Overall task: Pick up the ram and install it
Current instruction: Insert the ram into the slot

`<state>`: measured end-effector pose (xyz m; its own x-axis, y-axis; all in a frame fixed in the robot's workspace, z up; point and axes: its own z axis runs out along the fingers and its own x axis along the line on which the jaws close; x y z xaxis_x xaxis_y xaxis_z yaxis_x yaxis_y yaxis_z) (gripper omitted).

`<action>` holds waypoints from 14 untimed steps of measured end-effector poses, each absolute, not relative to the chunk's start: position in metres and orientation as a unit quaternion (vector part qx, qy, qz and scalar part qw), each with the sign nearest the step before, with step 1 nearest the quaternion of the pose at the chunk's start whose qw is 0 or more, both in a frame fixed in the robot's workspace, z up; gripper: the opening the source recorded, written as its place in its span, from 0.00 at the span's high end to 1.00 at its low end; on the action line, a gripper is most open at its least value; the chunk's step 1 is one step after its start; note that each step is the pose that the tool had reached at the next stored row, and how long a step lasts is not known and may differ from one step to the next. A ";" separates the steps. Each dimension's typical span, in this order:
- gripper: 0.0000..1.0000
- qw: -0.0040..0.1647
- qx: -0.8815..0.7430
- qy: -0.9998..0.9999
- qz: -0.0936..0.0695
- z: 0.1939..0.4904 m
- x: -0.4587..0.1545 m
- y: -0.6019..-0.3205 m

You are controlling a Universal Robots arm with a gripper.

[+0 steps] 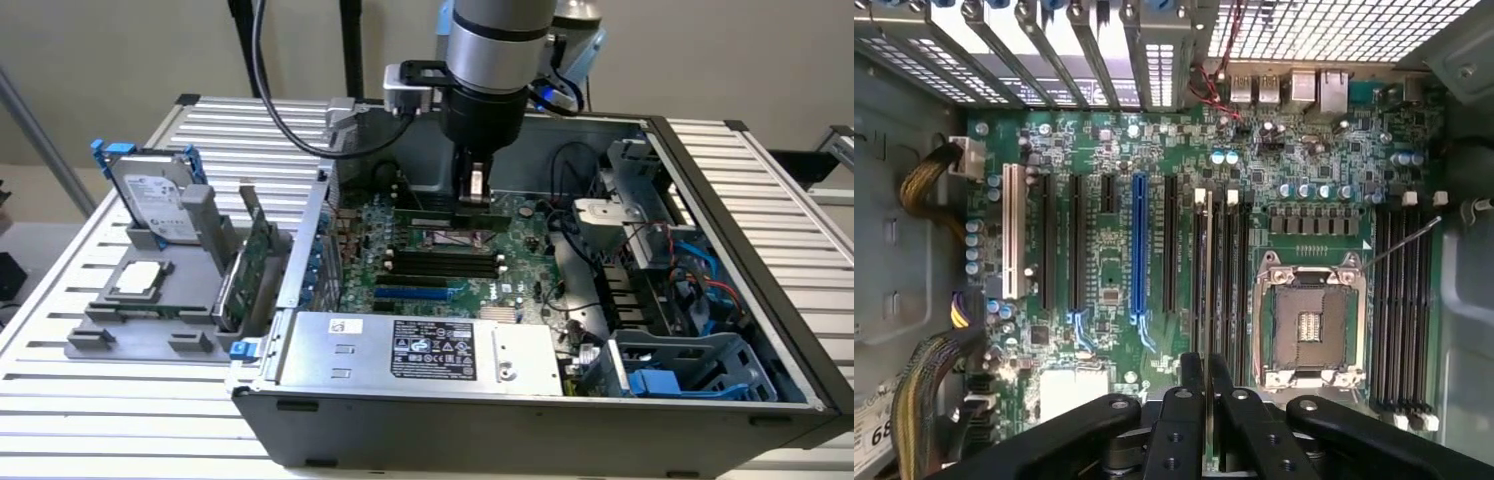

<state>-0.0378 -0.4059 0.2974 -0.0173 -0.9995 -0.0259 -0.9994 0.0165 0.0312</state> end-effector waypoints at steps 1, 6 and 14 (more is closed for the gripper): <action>1.00 0.002 0.701 -0.713 -0.020 0.296 -0.038 -0.405; 1.00 0.002 0.701 -0.713 -0.020 0.286 -0.038 -0.404; 1.00 0.003 0.701 -0.713 -0.019 0.272 -0.038 -0.404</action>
<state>-0.0378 -0.4036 0.2718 -0.0173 -0.9996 -0.0228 -0.9994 0.0166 0.0312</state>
